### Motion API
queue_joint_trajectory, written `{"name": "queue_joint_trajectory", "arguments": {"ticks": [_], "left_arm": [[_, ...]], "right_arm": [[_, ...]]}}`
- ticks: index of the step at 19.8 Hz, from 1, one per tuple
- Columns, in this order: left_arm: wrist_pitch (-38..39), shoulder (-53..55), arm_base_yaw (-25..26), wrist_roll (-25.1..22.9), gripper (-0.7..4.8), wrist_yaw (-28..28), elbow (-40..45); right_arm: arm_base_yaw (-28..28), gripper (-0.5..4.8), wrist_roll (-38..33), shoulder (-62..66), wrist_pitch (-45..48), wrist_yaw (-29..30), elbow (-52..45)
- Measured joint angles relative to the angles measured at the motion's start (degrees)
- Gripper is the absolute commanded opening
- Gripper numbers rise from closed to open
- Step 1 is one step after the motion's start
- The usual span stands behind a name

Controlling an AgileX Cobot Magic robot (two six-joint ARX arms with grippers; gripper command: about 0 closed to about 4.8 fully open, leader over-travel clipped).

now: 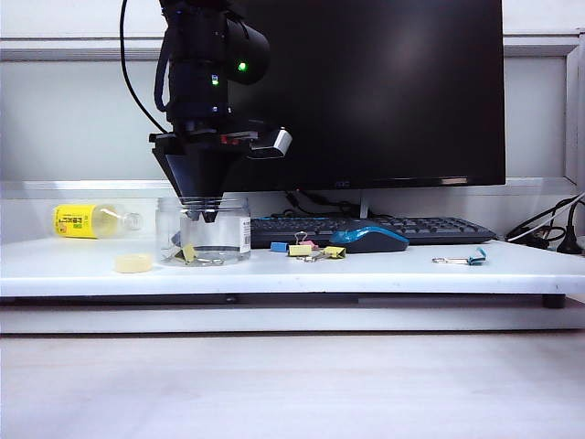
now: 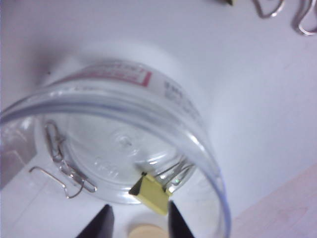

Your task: Take the clips out of the round transparent plastic box and place them on the table.

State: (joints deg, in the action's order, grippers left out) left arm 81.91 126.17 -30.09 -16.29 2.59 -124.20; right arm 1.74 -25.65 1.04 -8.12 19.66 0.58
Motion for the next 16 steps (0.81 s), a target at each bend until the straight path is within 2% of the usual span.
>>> {"name": "queue_joint_trajectory", "arguments": {"ticks": [16], "left_arm": [[-1.2,0.7,0.0,-3.4,1.55,-3.8,0.1]], "right_arm": [[0.0,1.07,0.0,0.0,0.0,0.0,0.0]]}}
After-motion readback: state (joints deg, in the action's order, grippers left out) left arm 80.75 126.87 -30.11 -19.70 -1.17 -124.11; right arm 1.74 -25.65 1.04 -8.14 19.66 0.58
